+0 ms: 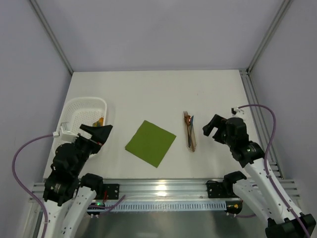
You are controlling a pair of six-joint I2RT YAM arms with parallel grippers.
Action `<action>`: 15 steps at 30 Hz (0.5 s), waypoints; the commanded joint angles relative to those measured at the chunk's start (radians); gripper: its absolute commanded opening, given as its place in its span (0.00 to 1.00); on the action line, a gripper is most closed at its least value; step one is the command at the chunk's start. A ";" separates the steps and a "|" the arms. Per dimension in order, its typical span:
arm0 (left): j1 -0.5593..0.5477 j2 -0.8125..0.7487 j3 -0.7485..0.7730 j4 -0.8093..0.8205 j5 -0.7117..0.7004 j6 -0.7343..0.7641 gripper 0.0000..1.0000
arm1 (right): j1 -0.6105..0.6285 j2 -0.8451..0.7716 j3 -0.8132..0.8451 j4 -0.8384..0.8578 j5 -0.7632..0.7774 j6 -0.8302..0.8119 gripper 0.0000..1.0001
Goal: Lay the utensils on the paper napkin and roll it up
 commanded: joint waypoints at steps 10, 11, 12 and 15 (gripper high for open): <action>0.006 0.145 0.173 -0.187 0.133 0.174 0.99 | 0.005 0.282 0.130 -0.056 0.090 -0.129 0.99; 0.006 0.166 0.174 -0.190 0.165 0.191 0.99 | 0.005 0.302 0.137 -0.055 0.096 -0.138 0.95; 0.006 0.206 0.169 -0.192 0.191 0.197 0.99 | 0.005 0.320 0.148 -0.058 0.100 -0.146 0.93; 0.006 0.255 0.140 -0.163 0.285 0.206 0.99 | 0.005 0.369 0.145 -0.035 0.113 -0.164 0.75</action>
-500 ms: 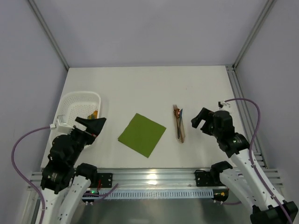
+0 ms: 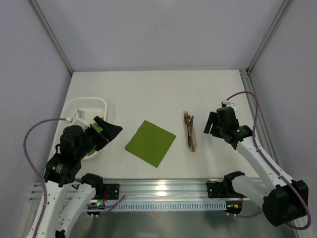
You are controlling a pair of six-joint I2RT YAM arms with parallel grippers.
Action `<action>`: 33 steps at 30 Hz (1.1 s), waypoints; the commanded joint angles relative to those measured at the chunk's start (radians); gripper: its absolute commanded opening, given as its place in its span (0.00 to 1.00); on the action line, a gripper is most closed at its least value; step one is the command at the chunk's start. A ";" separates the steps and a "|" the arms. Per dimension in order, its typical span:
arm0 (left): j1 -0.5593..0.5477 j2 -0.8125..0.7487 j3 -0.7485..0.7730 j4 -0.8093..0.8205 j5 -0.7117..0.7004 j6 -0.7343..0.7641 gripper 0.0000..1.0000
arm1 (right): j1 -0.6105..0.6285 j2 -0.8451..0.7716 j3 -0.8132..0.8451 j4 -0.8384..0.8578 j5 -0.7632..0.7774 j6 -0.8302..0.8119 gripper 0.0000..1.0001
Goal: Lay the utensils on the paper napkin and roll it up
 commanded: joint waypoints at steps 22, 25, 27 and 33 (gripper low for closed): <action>0.006 0.068 -0.101 0.115 0.191 0.056 0.96 | 0.183 0.536 0.184 0.279 -0.066 -0.085 0.43; 0.006 0.070 -0.098 0.118 0.191 0.056 0.96 | 0.191 0.567 0.197 0.285 -0.067 -0.085 0.37; 0.006 0.070 -0.098 0.124 0.194 0.055 0.96 | 0.196 0.576 0.200 0.291 -0.066 -0.086 0.34; 0.006 0.078 -0.112 0.144 0.207 0.050 0.95 | 0.205 0.622 0.212 0.291 -0.043 -0.097 0.27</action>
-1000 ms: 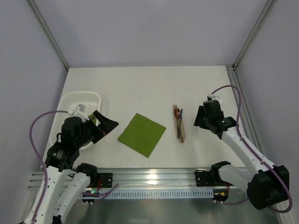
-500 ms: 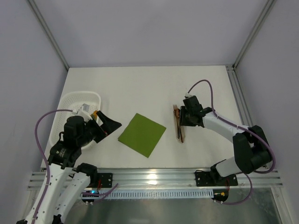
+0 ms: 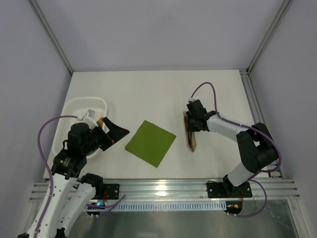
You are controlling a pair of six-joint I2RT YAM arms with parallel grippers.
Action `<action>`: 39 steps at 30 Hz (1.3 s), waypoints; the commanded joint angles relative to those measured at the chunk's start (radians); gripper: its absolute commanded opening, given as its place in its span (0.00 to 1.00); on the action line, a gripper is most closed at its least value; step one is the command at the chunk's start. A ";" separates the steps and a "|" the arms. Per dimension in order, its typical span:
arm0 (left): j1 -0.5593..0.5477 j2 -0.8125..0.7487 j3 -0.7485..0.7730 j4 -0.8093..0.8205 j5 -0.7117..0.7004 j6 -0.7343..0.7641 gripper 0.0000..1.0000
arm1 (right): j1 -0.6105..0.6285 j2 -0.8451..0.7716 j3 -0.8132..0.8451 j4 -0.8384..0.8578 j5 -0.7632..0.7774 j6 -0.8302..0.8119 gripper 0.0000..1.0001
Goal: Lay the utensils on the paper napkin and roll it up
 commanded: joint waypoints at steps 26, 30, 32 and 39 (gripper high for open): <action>0.006 0.004 -0.021 0.061 0.035 0.003 0.94 | 0.062 -0.105 0.073 -0.006 0.102 0.001 0.04; 0.006 0.007 -0.018 0.043 -0.028 -0.011 0.92 | 0.130 -0.133 0.123 -0.049 0.161 0.043 0.04; 0.006 0.009 -0.014 0.005 -0.071 -0.028 0.92 | 0.161 -0.125 0.160 -0.060 0.177 0.072 0.04; 0.006 0.013 -0.005 -0.078 -0.177 -0.080 0.91 | 0.334 0.033 0.292 -0.025 0.192 0.210 0.04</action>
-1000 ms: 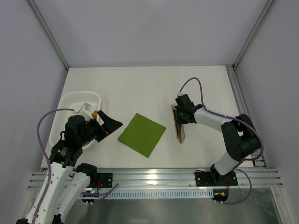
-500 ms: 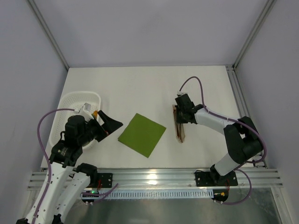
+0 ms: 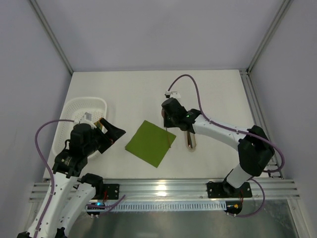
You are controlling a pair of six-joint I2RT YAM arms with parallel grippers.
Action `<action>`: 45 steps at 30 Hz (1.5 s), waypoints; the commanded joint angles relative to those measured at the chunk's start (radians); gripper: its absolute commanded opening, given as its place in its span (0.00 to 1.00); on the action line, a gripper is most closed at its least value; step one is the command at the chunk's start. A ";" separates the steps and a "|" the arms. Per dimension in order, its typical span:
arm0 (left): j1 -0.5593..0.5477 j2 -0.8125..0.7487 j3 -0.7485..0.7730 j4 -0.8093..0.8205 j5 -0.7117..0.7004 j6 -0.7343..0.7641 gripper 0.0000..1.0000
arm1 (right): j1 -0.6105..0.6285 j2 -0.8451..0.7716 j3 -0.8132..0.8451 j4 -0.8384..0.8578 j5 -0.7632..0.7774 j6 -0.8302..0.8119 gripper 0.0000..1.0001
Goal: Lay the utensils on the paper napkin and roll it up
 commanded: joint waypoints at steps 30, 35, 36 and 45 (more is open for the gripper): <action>0.006 -0.029 0.023 -0.064 -0.053 -0.019 0.92 | 0.196 0.557 0.499 -0.089 0.124 0.135 0.04; 0.006 -0.031 0.020 -0.064 -0.051 -0.021 0.92 | 0.205 0.557 0.496 -0.089 0.128 0.141 0.04; 0.006 -0.031 0.017 -0.064 -0.051 -0.021 0.91 | 0.208 0.559 0.496 -0.089 0.132 0.141 0.04; 0.006 -0.031 0.009 -0.056 -0.037 -0.025 0.91 | 0.214 0.571 0.496 -0.104 0.141 0.155 0.04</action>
